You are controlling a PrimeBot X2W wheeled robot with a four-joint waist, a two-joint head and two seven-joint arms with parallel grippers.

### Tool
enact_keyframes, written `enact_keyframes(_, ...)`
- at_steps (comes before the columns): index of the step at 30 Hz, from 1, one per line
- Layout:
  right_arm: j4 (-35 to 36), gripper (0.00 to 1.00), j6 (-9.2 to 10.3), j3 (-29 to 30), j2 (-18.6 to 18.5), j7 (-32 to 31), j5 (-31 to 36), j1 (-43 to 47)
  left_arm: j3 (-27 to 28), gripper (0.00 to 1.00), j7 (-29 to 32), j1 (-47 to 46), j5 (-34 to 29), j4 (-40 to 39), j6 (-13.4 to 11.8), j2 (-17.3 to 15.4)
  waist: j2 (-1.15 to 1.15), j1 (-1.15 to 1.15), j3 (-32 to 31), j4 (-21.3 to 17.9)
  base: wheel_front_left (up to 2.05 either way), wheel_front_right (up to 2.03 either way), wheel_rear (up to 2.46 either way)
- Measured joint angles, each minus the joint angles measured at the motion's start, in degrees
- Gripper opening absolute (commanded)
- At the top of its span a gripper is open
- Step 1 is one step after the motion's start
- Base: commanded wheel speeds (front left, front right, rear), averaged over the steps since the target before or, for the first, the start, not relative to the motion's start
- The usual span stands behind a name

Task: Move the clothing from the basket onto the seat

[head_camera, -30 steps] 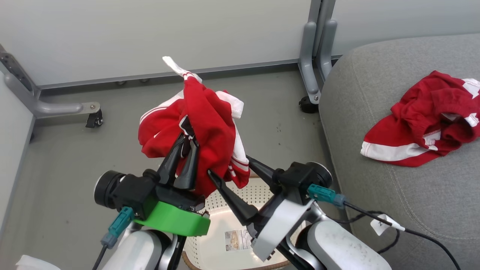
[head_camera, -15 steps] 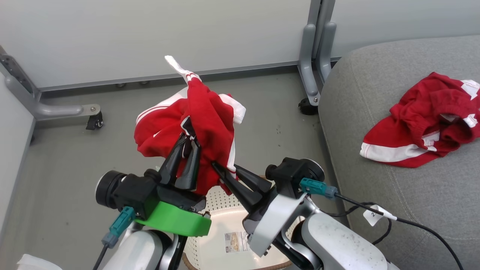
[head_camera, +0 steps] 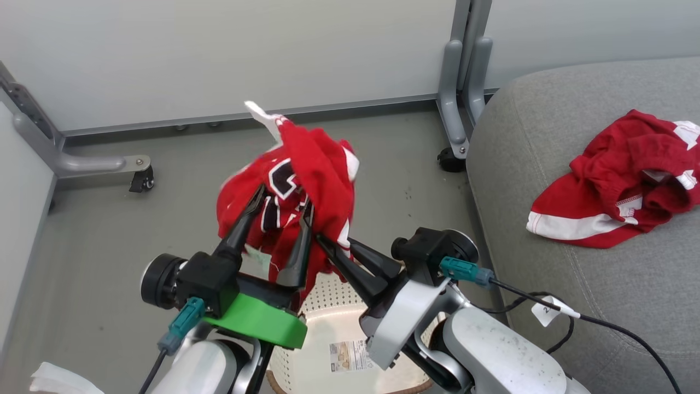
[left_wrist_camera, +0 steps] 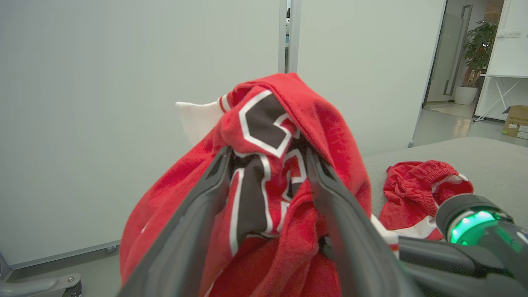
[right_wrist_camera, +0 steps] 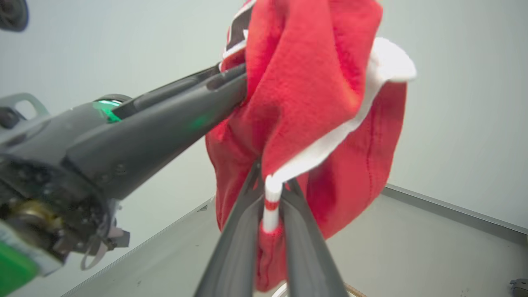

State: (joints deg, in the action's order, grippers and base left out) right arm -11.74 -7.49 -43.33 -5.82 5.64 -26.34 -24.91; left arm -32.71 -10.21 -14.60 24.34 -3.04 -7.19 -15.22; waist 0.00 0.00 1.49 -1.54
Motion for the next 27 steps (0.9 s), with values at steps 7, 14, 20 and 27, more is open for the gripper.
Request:
enact_keyframes(7,-1.4,0.00,0.00,0.5,-0.1,0.0,0.1,-0.5,-0.9,1.00,1.8,2.3,-0.3,-1.9,-0.4,-2.4,0.00,0.00,-0.7,0.7,0.00,0.00,0.00)
enact_keyframes(14,-2.8,0.00,0.00,1.6,-0.4,0.5,0.3,-0.7,-4.0,1.00,4.9,5.2,-1.4,-3.9,0.8,-5.6,0.00,0.00,-1.0,1.9,0.00,0.00,0.00)
enact_keyframes(20,-4.9,0.00,0.00,2.0,-0.4,0.5,0.3,-0.7,-7.4,1.00,6.7,7.9,-1.6,-3.9,2.7,-6.3,0.00,0.00,-1.0,2.3,0.00,0.00,0.00)
enact_keyframes(27,-7.1,0.00,0.00,2.8,-0.6,1.0,0.5,-1.0,-8.8,1.00,7.1,8.6,-1.5,-2.8,2.7,-6.2,0.00,0.00,-0.7,2.2,0.00,0.00,0.00)
